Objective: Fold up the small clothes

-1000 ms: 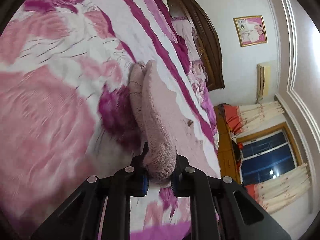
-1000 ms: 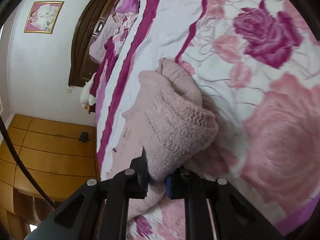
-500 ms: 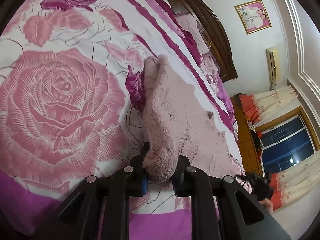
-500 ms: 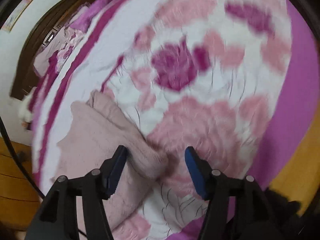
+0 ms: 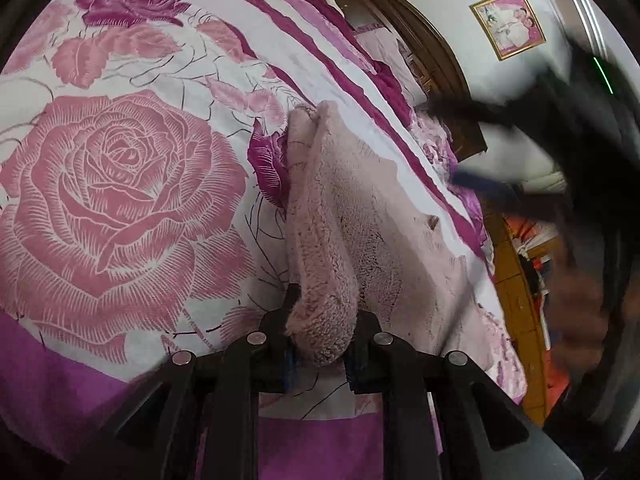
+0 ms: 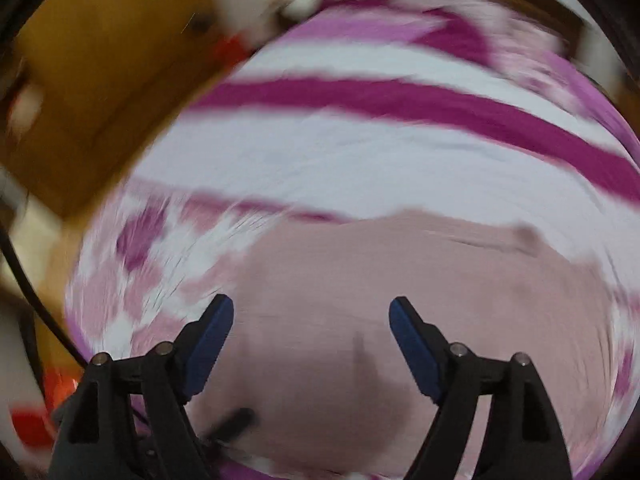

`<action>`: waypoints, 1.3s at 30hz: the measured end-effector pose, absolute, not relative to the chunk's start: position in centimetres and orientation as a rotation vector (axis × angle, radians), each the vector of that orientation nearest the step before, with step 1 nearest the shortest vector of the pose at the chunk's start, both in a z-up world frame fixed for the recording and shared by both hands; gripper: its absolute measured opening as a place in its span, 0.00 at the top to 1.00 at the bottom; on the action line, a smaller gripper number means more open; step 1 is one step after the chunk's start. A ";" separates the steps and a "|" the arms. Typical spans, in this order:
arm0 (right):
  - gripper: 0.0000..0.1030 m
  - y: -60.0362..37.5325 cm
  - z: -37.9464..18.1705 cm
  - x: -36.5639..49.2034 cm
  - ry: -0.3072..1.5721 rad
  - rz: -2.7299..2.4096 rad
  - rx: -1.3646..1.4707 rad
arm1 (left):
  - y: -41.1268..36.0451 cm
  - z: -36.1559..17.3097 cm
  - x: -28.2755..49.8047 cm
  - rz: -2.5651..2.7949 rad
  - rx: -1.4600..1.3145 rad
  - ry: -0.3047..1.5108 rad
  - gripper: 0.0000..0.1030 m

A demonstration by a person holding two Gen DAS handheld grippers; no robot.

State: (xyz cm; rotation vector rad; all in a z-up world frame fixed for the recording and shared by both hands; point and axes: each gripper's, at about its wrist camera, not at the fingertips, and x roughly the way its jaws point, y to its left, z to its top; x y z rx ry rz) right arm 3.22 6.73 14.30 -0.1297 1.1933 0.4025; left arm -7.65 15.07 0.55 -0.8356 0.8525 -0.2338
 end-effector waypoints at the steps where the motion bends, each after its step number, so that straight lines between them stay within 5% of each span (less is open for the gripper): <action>1: 0.19 9.5 13.3 3.8 1.240 0.422 -0.196 | 15.0 0.6 -7.7 -0.232 -0.828 0.852 1.00; 8: 0.20 17.2 7.5 3.9 1.316 0.310 -0.536 | 15.0 0.2 -7.8 -0.238 -0.823 0.845 1.00; 12: 0.20 16.8 5.3 4.6 1.372 0.194 -0.501 | 15.5 -0.5 -7.8 -0.268 -0.898 0.843 1.00; 14: 0.33 16.4 5.3 4.7 1.361 0.182 -0.454 | 16.0 -1.1 -7.7 -0.281 -0.949 0.846 1.00; 16: 0.65 16.4 5.6 4.5 1.330 0.172 -0.470 | 16.3 -1.2 -7.7 -0.295 -0.954 0.850 1.00; 19: 0.83 15.6 6.8 4.4 1.304 0.236 -0.446 | 16.6 -0.6 -7.7 -0.309 -0.941 0.842 1.00; 26: 0.86 9.7 11.5 4.8 1.293 0.527 -0.132 | 18.0 1.7 -8.8 -0.329 -0.939 0.784 1.00; 39: 0.86 14.5 17.2 4.0 1.166 0.678 -0.312 | 19.4 7.5 -12.9 -0.209 -0.855 0.665 1.00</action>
